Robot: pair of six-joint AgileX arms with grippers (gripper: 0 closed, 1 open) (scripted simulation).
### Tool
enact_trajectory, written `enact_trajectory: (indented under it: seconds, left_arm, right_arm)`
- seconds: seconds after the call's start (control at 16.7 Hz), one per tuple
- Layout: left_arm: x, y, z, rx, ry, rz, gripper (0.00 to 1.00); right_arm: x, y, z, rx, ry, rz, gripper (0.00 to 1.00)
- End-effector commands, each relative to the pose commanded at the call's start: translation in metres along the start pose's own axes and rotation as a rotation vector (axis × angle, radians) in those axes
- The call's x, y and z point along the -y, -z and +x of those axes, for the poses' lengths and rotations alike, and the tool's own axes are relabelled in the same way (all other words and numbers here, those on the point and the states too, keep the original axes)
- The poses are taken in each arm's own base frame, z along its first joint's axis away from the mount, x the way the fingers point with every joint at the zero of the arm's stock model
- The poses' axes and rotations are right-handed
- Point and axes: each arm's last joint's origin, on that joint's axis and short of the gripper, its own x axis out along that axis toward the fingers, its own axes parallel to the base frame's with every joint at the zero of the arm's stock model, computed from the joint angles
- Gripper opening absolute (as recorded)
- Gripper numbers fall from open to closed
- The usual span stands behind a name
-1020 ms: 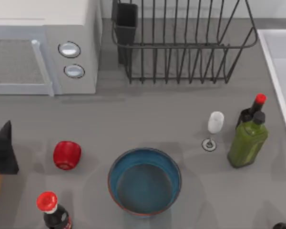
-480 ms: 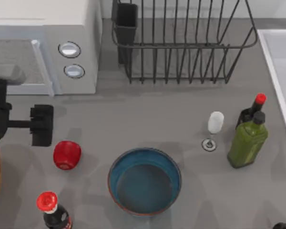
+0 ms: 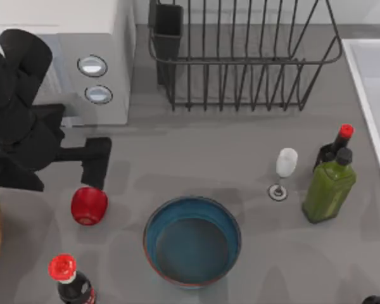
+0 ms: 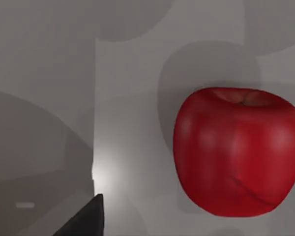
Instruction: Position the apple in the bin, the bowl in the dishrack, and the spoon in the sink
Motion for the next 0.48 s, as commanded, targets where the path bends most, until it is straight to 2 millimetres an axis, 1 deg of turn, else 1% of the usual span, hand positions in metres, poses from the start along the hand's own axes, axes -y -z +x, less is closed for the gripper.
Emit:
enact_trajectory:
  seconds: [0.18,0.48]
  left_arm:
    - [0.0021,-0.0076,0.0082,-0.051,0.001,-0.007,1.0]
    - [0.0005,-0.0074,0.0078,-0.048,0.0,-0.011,1.0]
  right_arm:
    - [0.0,0.0,0.0,0.0,0.0,0.0,1.0]
    - [0.0,0.0,0.0,0.0,0.0,0.0,1.0]
